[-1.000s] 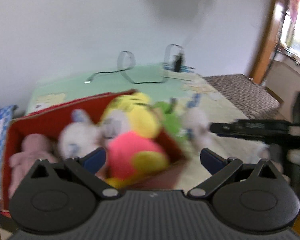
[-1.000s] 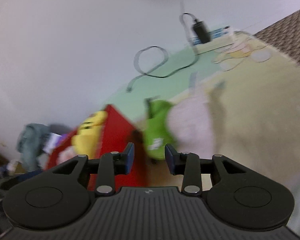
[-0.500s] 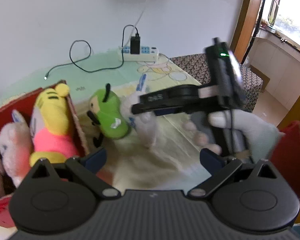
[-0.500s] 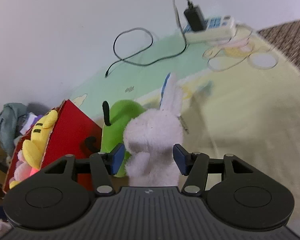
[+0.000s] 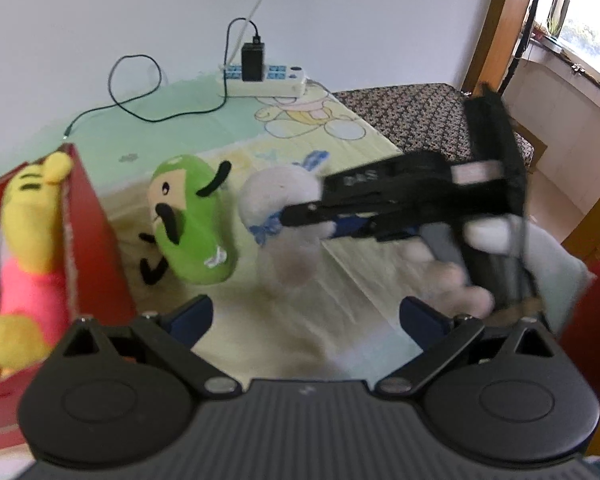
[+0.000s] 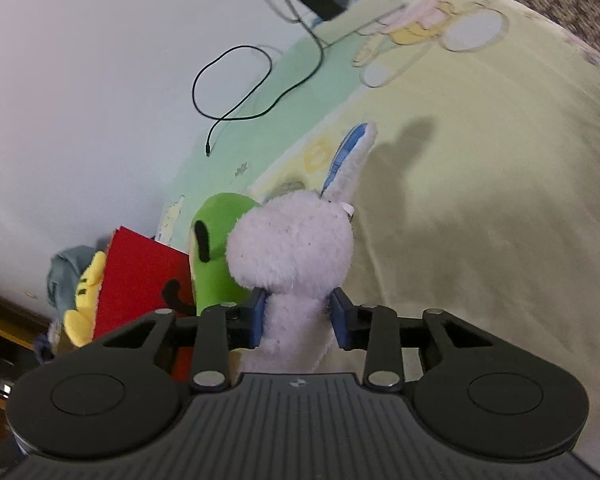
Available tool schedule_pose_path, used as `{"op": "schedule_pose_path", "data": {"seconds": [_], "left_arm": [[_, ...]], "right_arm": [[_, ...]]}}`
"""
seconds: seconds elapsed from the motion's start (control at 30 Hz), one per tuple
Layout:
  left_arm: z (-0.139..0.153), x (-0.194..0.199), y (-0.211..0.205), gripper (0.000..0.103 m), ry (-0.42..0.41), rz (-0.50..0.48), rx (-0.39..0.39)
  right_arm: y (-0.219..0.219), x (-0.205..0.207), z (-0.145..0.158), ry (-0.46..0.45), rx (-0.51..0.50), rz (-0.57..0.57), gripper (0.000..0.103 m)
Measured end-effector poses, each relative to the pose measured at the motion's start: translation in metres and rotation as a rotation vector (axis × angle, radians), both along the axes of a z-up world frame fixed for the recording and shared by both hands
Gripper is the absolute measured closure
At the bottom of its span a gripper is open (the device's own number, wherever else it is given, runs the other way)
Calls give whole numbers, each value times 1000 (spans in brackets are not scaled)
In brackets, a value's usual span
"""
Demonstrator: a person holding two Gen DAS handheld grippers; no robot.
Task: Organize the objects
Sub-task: 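Grasp the white bunny with blue ears by its head, right gripper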
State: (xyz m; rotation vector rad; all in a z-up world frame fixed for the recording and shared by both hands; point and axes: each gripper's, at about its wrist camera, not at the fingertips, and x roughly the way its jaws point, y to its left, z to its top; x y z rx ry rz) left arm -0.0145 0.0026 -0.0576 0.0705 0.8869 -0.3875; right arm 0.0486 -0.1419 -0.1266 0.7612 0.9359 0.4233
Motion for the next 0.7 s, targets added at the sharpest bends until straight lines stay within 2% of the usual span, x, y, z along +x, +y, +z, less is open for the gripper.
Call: {"op": "schedule_pose_path", "data": {"seconds": [0.2, 0.37, 0.53, 0.6, 0.7], "left_arm": [[-11, 28, -18, 4, 37, -40, -30], [-35, 45, -37, 6, 119, -85, -61], [-53, 65, -51, 8, 175, -98, -74], [-57, 71, -58, 9, 175, -109, -59], [-64, 78, -67, 20, 188, -129, -47]], "right_arm": [[-36, -21, -4, 27, 70, 12, 68], [-58, -41, -12, 47, 80, 37, 66], [-66, -42, -14, 24, 35, 1, 49], [-65, -36, -16, 23, 37, -5, 47], [-61, -32, -17, 13, 55, -5, 47]]}}
